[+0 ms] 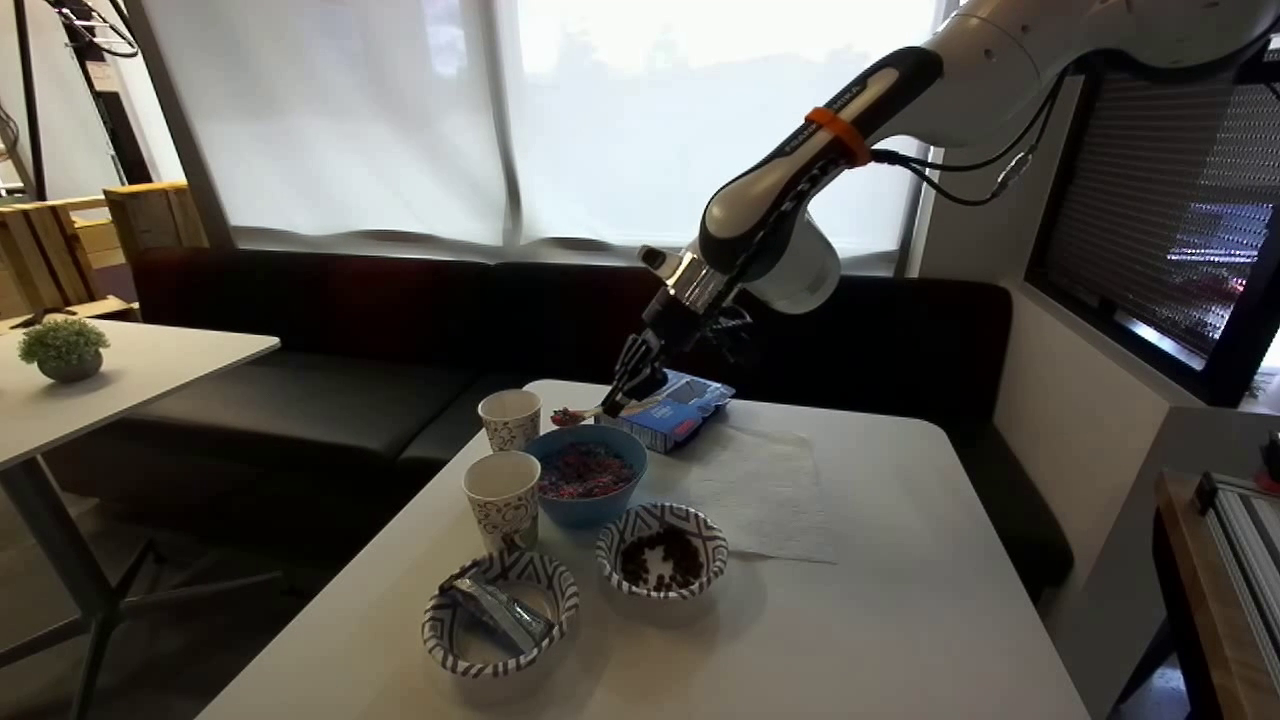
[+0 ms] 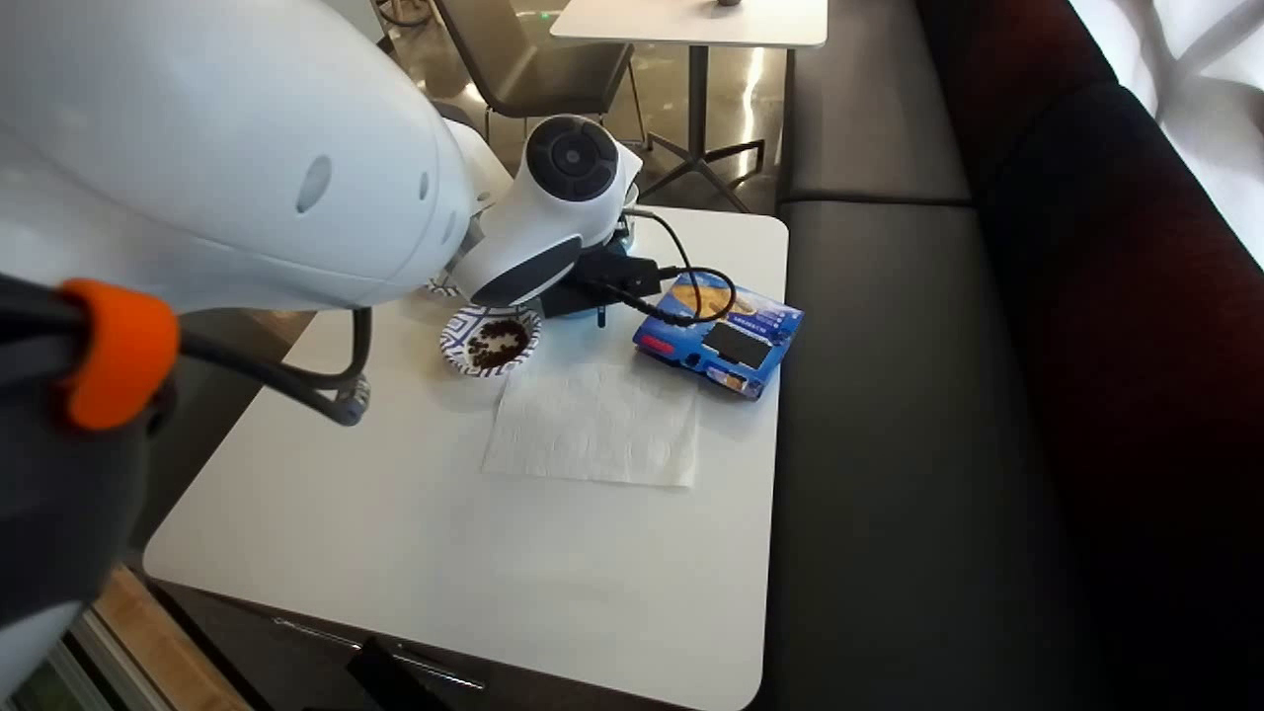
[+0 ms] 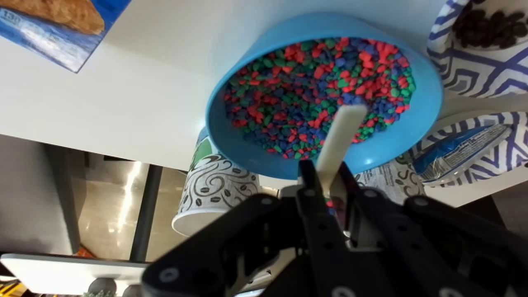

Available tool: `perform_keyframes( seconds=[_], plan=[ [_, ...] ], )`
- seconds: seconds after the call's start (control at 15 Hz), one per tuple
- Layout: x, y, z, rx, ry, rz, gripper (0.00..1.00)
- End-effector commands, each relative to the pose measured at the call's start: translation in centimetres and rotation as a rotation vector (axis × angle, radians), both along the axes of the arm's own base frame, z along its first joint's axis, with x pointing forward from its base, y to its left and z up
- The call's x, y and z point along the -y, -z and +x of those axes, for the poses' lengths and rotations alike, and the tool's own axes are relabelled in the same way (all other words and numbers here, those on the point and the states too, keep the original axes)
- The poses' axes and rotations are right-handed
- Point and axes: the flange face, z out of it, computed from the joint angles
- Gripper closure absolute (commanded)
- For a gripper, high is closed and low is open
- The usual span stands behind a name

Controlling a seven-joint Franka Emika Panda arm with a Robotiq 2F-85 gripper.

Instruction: Put some of the blue bowl's contents into the cup on the left

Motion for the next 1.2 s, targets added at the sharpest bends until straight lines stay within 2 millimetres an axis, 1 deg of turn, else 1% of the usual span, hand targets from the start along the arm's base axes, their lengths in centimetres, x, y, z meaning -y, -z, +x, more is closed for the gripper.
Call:
perform_keyframes(
  seconds=[0.0, 0.4, 0.8, 1.13],
  plan=[
    [-1.3, -0.8, 0.4, 0.012, 0.057, 0.009, 0.97],
    [-2.4, -2.0, 2.1, 0.023, 0.129, 0.020, 0.97],
    [-2.3, -2.4, 4.2, 0.019, 0.201, 0.016, 0.97],
    [-2.6, -2.4, 6.0, 0.015, 0.239, -0.009, 0.97]
  ],
)
